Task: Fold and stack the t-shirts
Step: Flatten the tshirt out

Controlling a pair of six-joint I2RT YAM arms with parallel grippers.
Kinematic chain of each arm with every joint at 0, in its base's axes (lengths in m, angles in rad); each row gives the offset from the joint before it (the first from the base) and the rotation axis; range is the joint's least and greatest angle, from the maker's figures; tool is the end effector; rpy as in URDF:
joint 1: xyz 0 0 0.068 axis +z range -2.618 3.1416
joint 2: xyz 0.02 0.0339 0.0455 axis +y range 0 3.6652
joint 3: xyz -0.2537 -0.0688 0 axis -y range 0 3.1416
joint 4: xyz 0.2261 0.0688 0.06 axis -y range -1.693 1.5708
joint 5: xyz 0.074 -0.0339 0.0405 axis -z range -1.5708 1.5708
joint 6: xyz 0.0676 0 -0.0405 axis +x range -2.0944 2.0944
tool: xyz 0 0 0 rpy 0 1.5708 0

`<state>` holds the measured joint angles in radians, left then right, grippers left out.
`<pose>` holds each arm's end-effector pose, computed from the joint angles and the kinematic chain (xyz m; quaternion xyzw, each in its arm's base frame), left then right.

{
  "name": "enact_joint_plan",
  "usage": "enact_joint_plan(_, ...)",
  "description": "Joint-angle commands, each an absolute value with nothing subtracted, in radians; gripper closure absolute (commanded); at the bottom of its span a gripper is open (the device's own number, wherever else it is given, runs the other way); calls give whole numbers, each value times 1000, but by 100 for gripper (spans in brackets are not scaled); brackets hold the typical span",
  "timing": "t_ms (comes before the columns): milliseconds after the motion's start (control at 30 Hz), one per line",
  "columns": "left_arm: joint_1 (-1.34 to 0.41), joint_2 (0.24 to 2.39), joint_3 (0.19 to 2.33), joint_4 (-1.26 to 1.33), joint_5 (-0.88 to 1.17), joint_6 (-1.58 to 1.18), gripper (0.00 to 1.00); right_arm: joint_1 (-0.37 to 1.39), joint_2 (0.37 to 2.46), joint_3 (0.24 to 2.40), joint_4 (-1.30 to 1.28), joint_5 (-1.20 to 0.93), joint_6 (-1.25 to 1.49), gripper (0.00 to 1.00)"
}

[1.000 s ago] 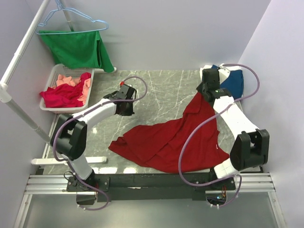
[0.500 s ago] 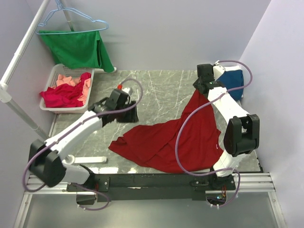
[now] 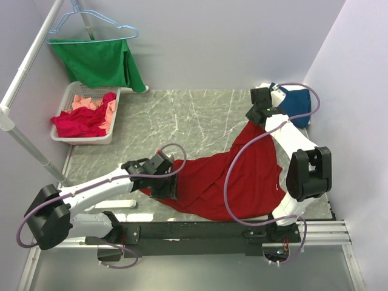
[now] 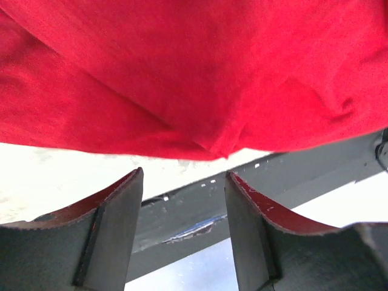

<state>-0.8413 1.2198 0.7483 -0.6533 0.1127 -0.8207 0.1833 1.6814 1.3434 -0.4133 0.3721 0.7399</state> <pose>0.1425 -0.1708 0.1751 0.0225 0.9735 -0.2001 0.1083 0.3794 0.0453 0.2538 0.3185 0.8465 0.0225 0.4261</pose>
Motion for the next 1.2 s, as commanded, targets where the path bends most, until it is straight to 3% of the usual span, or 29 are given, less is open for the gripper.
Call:
enact_joint_plan(0,-887,1175,709,-558,146,-903,38,192,1602,1284,-413,364,750,100)
enact_joint_plan(667,-977,1362,770,-452,71,-900,38,204,1535,1227,-434,380,735,100)
enact_joint_plan(1167,-977,1419,827,-469,46,-873,48,204,1526,1230,-448,408,729,100)
